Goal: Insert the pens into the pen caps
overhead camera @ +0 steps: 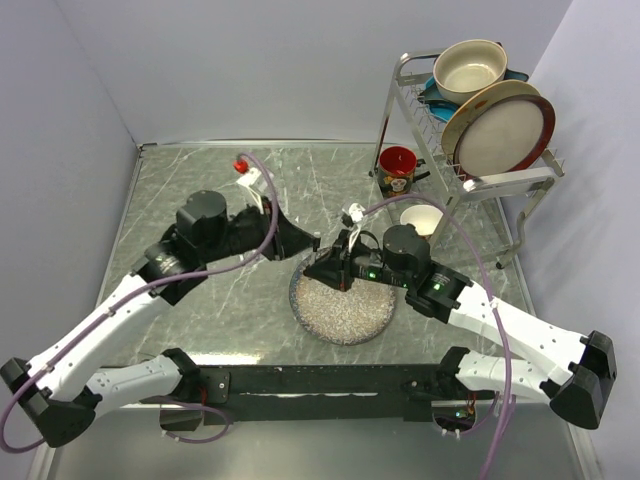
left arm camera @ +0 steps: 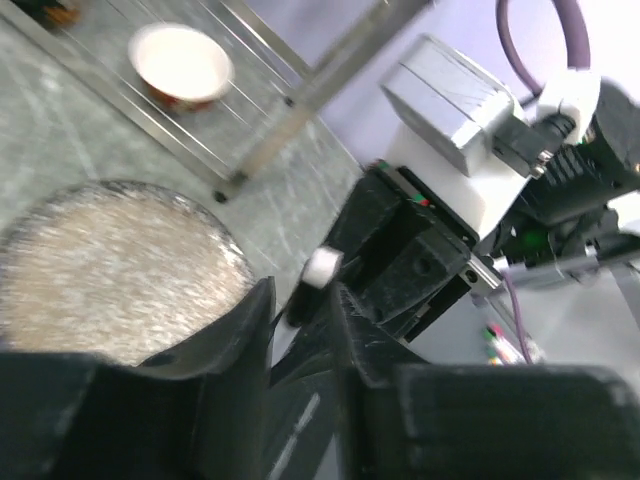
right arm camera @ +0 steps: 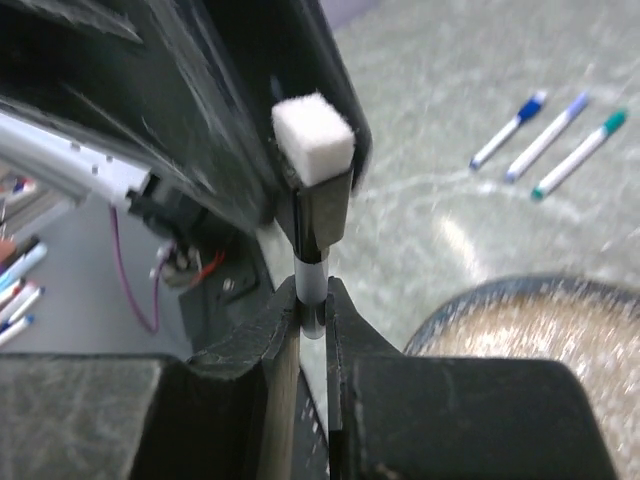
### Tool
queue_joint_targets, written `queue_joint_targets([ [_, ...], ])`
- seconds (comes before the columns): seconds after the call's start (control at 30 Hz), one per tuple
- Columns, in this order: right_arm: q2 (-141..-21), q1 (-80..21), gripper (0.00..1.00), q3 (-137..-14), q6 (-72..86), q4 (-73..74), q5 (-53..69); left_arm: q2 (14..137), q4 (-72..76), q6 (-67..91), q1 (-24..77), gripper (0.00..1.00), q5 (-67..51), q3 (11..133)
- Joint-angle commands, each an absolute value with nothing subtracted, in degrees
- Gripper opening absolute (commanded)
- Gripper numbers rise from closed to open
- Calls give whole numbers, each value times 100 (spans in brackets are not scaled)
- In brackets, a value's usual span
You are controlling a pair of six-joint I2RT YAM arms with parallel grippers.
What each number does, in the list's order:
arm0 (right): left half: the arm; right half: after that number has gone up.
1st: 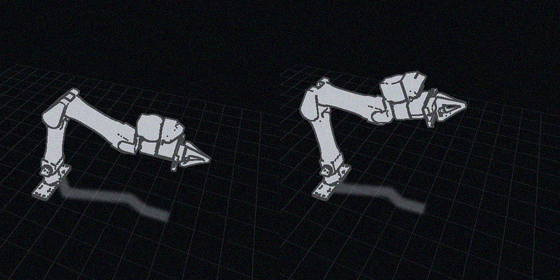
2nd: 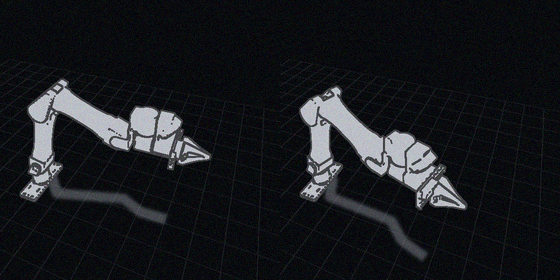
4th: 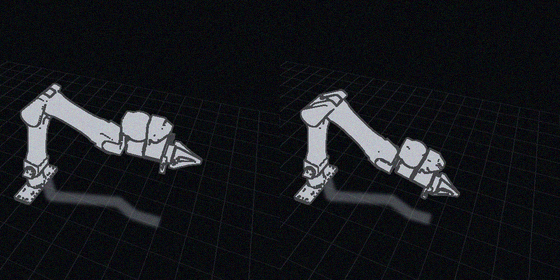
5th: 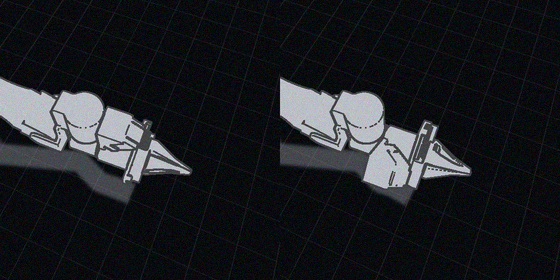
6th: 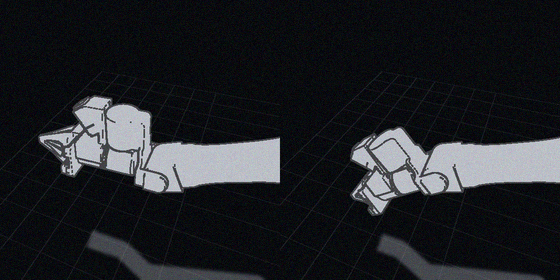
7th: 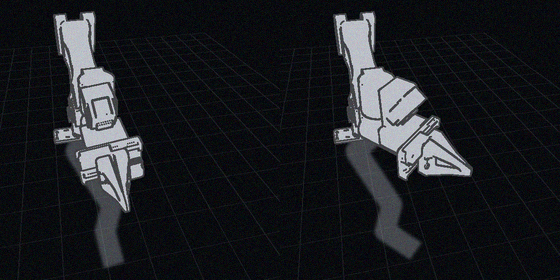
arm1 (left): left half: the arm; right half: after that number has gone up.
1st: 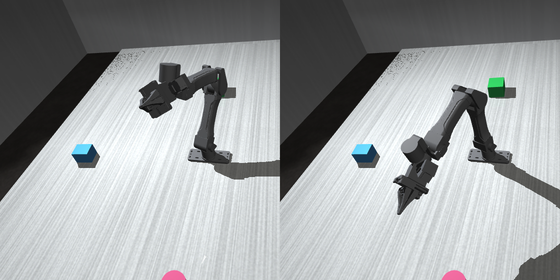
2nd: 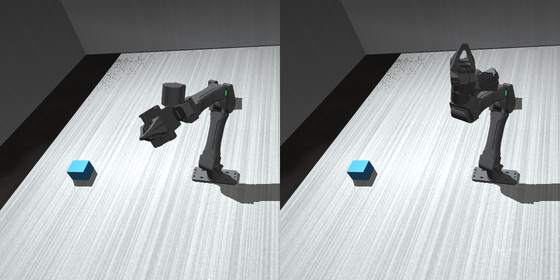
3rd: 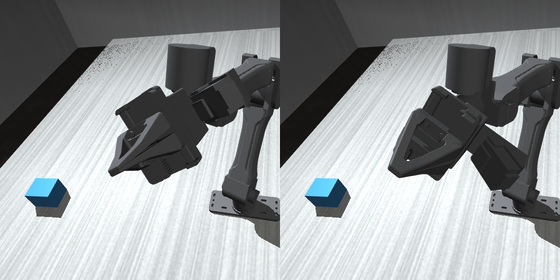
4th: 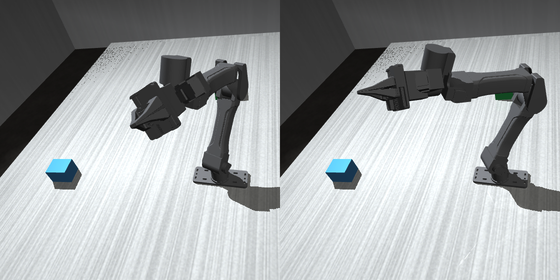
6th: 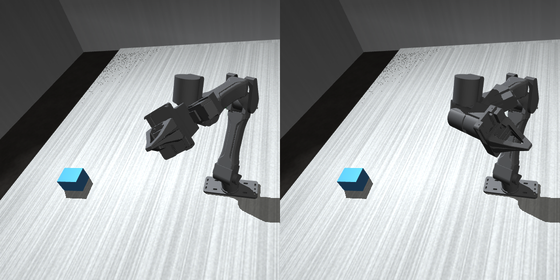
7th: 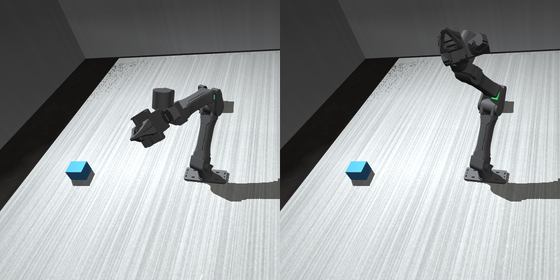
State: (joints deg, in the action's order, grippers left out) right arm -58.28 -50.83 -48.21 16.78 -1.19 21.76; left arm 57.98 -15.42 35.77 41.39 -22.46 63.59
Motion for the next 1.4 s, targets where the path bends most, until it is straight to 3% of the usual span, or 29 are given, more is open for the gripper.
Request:
queue_joint_targets([
  [0.0,-5581,-5045,0,-4729,1599,-1028,2021,5451,-2233,3507,3902,55,-1126,7082],
  [0.1,-5825,-5045,0,-4869,1582,-853,1952,5134,-2206,3349,3902,77,-950,7207],
  [0.3,-6915,-4975,0,-5659,1564,-318,1618,4053,-1969,3226,3902,99,-572,6374],
  [0.6,-9622,-4852,0,-7663,1406,1062,713,2594,-2118,2980,3902,99,693,4615],
  [0.8,-11114,-4738,3,-8770,1362,1607,370,2312,-2197,2716,3902,99,686,4052],
  [1.0,-11908,-4544,3,-9457,1529,1916,272,2233,-2356,2654,3902,99,861,4113],
  [1.37,-12779,-4368,15,-9923,1705,1978,176,1802,-2356,2584,3902,99,940,4008],
])
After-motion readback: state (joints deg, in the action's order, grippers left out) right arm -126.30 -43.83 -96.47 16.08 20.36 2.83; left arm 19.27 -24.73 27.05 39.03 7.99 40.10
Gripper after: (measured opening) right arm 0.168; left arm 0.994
